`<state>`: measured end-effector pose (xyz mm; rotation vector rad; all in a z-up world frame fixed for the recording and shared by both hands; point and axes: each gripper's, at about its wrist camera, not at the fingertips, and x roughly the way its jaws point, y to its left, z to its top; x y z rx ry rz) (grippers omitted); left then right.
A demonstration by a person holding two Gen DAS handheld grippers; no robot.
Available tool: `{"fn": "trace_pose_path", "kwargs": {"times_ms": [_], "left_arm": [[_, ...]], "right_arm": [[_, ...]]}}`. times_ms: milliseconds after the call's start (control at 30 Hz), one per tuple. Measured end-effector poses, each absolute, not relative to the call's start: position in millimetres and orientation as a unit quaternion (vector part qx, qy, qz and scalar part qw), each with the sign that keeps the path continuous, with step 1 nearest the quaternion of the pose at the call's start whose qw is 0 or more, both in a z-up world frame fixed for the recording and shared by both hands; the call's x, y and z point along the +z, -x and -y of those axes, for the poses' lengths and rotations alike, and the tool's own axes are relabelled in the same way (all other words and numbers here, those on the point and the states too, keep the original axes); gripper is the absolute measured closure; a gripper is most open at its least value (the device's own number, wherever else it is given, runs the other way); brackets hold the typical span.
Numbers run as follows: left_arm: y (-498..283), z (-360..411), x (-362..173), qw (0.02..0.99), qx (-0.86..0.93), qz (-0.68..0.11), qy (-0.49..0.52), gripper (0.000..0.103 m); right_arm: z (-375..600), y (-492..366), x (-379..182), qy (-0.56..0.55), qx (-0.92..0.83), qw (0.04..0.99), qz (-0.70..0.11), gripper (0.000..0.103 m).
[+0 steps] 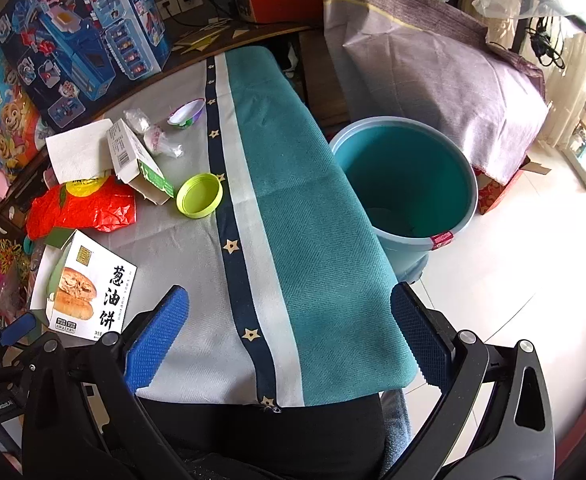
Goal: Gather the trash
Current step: 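Grasp the green-and-white paper box with the left gripper while the right gripper grasps the white medicine box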
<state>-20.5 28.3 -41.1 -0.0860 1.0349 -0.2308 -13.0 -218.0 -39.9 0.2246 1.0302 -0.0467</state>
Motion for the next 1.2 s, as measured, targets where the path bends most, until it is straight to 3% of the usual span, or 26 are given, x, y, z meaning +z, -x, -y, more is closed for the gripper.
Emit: {"fn": "trace_pose_path", "kwargs": {"times_ms": [400,567,633,1133,1200], "left_arm": [[5,-26,-79,0.862,-0.106,-0.495,0.016,0.005],[2,-24,-77,0.866,-0.120,-0.484,0.031,0.037],[1,-24,-75,0.869,-0.120,-0.479,0.031,0.039],[-31,-67,4,0.906,-0.094,-0.407,0.068,0.040],[-46,-80,10,0.909,-0.081,-0.401,0.075,0.040]], "right_arm": [[202,-2,-62,-0.089,-0.006,0.846,-0.526,0.006],[197,-4,-66,-0.080,-0.001,0.844,-0.531,0.006],[196,-5,-66,-0.078,0.001,0.844,-0.531,0.006],[168,-75,-23,-0.059,0.076,0.865,-0.492,0.006],[154,-95,-19,-0.051,0.096,0.865,-0.491,0.013]]}}
